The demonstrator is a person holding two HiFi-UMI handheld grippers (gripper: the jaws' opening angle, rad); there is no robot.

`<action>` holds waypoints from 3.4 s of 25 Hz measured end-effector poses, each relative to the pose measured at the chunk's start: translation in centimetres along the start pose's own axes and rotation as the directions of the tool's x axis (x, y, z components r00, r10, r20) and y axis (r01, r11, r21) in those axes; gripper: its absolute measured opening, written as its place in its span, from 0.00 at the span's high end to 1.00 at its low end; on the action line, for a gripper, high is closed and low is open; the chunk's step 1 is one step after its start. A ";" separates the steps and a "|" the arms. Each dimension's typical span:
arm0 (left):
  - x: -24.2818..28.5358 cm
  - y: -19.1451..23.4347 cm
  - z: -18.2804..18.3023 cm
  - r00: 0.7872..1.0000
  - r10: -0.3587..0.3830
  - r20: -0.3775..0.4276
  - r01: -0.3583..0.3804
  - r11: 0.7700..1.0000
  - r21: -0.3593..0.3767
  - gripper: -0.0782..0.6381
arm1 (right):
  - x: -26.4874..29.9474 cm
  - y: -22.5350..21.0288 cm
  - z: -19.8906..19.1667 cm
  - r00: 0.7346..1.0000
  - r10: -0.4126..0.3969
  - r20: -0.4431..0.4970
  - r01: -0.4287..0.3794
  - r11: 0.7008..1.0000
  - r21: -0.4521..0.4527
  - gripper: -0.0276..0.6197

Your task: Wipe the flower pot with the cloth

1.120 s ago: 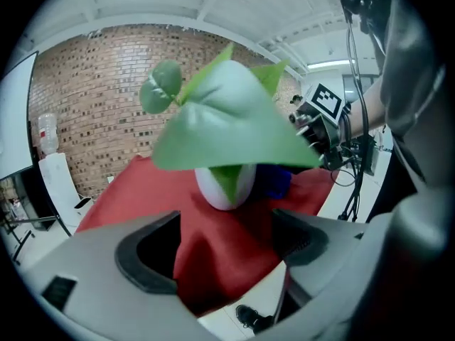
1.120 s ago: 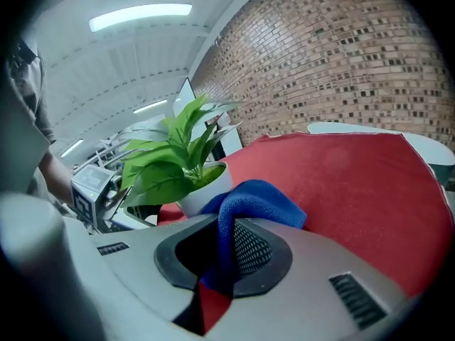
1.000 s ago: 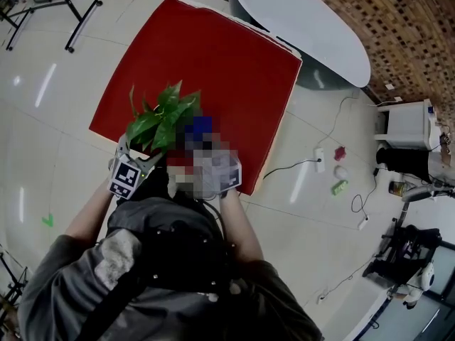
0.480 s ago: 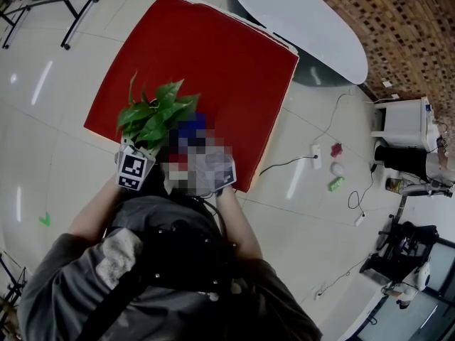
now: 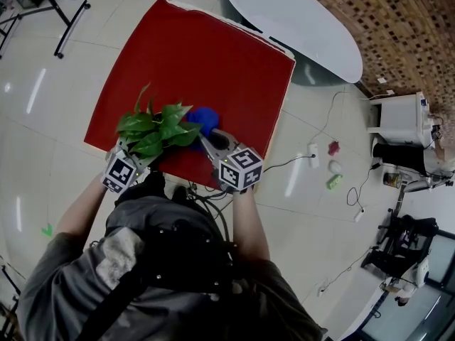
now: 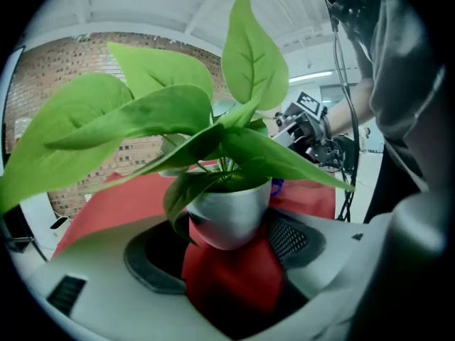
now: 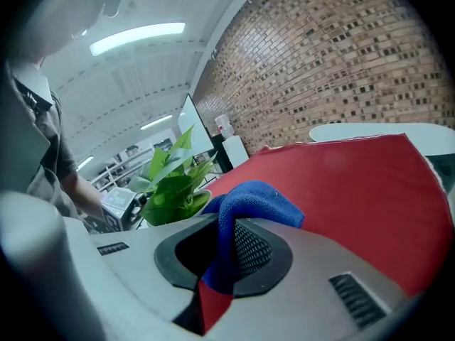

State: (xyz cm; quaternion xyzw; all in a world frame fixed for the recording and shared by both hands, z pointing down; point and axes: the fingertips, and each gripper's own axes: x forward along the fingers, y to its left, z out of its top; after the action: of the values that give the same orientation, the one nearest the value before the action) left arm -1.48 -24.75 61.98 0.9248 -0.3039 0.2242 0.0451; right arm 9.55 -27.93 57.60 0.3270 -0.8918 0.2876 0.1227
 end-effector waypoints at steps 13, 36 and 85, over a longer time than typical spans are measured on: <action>0.8 2.1 -0.2 0.963 -0.270 -0.007 0.269 0.959 0.086 0.35 | 6.9 0.4 1.3 0.989 0.146 -0.030 -0.143 0.985 0.093 0.87; -4.0 1.0 -2.5 0.999 -0.019 -0.040 0.016 0.996 -0.084 0.34 | 6.7 0.4 -3.5 0.986 -0.047 -0.161 0.031 0.994 -0.102 0.87; -1.5 1.9 -1.2 0.960 -0.265 0.088 0.264 0.964 0.025 0.32 | 12.4 0.1 -3.6 0.955 -0.002 -0.295 -0.073 0.967 -0.244 0.87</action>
State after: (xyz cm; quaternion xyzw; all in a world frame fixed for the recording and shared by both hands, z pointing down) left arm -4.17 -25.20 62.28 0.9666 -0.1780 0.1759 0.0550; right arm 0.17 -32.10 65.47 0.2462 -0.8988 0.2194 0.2888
